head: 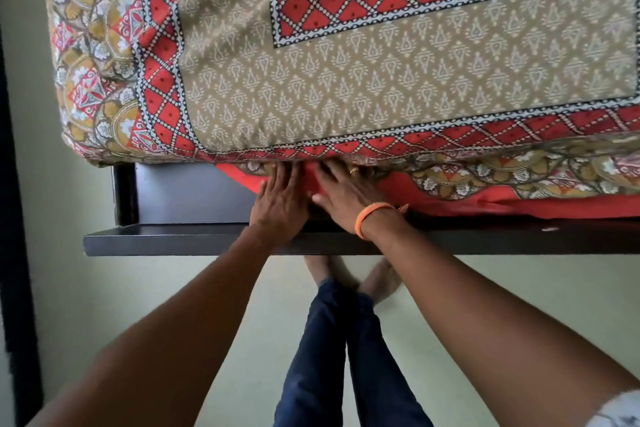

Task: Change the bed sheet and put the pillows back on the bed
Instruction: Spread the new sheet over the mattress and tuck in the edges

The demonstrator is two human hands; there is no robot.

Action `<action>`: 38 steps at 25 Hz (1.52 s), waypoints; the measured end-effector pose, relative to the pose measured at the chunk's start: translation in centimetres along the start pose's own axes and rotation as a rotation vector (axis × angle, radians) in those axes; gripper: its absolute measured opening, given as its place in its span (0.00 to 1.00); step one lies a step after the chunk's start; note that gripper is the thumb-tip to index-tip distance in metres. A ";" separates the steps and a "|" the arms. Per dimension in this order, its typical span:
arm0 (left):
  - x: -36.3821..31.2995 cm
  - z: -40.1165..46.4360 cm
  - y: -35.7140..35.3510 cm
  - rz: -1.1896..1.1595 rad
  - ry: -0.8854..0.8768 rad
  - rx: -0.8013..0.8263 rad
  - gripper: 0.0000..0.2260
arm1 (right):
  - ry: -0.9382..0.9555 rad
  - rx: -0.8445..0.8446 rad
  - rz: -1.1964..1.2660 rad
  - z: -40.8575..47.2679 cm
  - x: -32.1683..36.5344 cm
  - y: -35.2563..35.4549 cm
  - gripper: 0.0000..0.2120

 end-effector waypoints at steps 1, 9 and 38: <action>-0.1 0.8 -0.3 0.026 -0.014 0.008 0.32 | -0.012 -0.044 -0.061 0.4 -0.3 0.1 0.29; 1.9 7.1 0.2 -0.036 -0.151 0.065 0.23 | -0.314 -0.281 -0.035 5.0 -1.4 -1.2 0.22; -1.6 0.0 2.0 -0.073 -0.259 -0.161 0.27 | -0.494 -0.127 -0.175 2.6 -1.6 -0.5 0.23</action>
Point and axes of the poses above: each hand's wrist, its own z-axis towards the middle knuckle, its own y-axis out of the back of the hand, x = y × z, the point moved 4 cm from there along z, towards the middle knuckle, and after that the axes turned 13 degrees about z, right-handed, at the moved point
